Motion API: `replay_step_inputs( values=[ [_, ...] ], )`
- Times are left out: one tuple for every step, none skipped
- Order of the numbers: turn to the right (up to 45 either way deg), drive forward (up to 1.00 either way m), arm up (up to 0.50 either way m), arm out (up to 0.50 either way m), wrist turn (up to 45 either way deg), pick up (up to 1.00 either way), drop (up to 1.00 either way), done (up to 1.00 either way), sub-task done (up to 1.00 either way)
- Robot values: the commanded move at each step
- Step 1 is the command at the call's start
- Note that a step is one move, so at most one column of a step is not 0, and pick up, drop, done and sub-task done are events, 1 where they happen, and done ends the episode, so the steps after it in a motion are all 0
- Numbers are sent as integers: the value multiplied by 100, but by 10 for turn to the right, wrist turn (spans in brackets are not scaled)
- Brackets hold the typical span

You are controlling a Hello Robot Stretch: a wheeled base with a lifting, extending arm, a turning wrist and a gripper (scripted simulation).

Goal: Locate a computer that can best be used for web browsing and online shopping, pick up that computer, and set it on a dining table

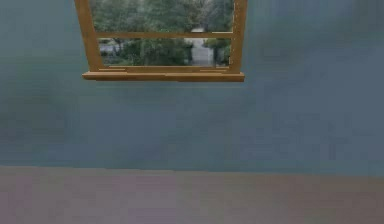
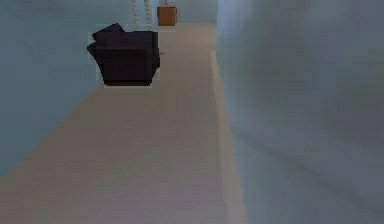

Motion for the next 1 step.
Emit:
replay_step_inputs(
  values=[
    [0,20,0,0,0,0,0,0,0]
  ],
)
